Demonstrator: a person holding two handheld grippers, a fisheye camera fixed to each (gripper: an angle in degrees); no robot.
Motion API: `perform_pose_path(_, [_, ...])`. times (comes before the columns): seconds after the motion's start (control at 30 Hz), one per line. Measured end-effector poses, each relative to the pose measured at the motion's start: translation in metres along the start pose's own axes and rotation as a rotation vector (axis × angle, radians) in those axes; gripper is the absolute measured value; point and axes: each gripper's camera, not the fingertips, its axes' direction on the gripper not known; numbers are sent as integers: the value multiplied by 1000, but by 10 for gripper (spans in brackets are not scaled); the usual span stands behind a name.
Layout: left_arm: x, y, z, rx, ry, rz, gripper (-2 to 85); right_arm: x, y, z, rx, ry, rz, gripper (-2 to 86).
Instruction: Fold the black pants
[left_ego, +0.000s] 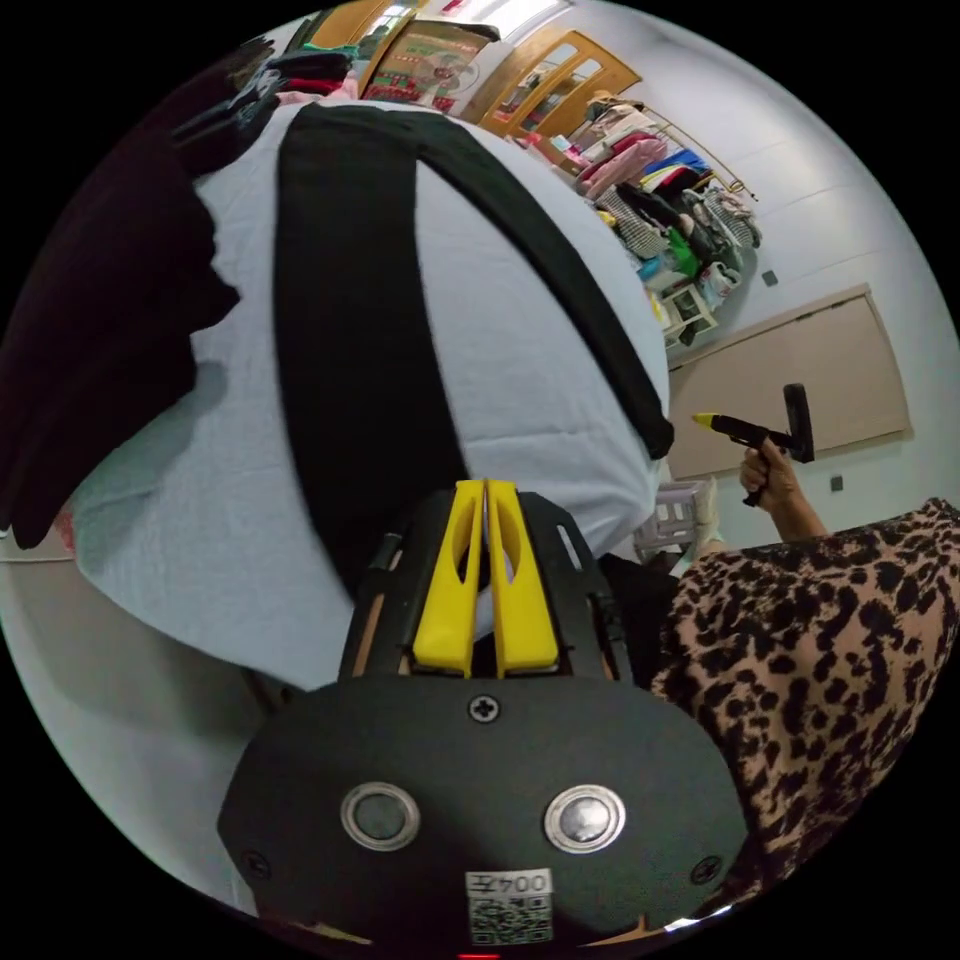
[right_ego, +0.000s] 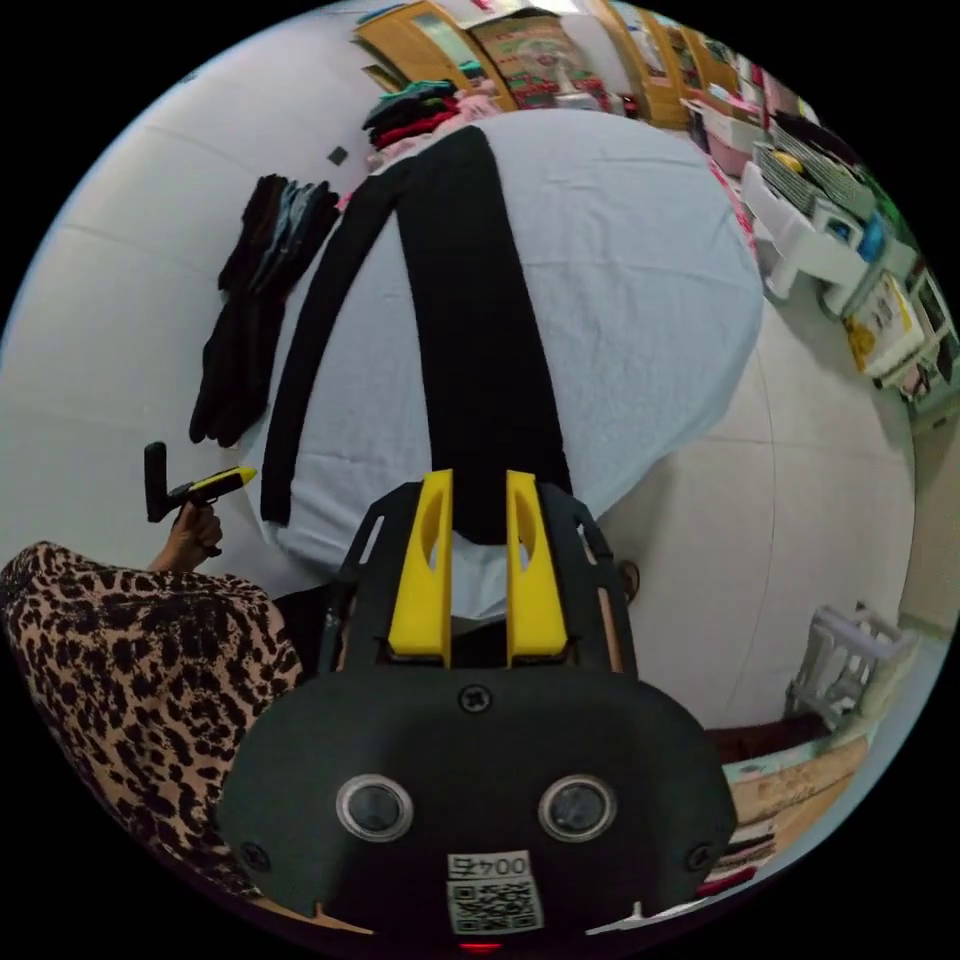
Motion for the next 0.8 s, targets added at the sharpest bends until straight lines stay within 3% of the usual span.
perform_pose_path(0.37, [207,-51,177,2,223,-197,67,46,-60,-23,51,-266,-473,182])
perform_pose_path(0.57, [250,-67,209,56,235,-332,86,56,-68,-29,-41,-278,-561,167])
perform_pose_path(0.8, [270,-91,239,34,195,-348,86,38,-88,-6,-100,-270,-614,156])
